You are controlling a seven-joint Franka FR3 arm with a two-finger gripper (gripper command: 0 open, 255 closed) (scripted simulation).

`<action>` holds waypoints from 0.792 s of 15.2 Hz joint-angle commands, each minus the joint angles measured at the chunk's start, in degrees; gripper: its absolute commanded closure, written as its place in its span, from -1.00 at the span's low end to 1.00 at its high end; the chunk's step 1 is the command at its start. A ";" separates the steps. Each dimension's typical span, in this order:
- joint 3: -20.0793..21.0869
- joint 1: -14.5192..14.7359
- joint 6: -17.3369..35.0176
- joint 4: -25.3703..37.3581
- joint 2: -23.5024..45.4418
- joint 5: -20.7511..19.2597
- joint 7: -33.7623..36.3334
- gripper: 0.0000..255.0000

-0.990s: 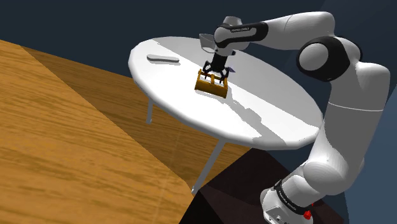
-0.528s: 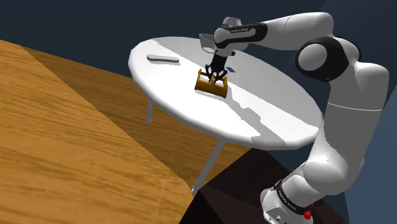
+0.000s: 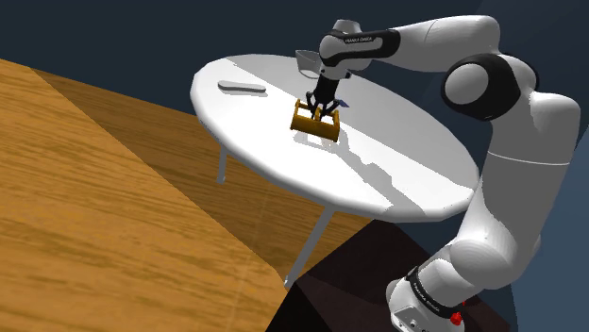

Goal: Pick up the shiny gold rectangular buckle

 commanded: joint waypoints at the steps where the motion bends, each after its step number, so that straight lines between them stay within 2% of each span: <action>1: 0.02 0.08 -1.26 0.96 -0.33 -0.05 0.17 1.00; 12: -0.06 -0.01 -8.54 7.16 -1.41 -0.21 0.43 1.00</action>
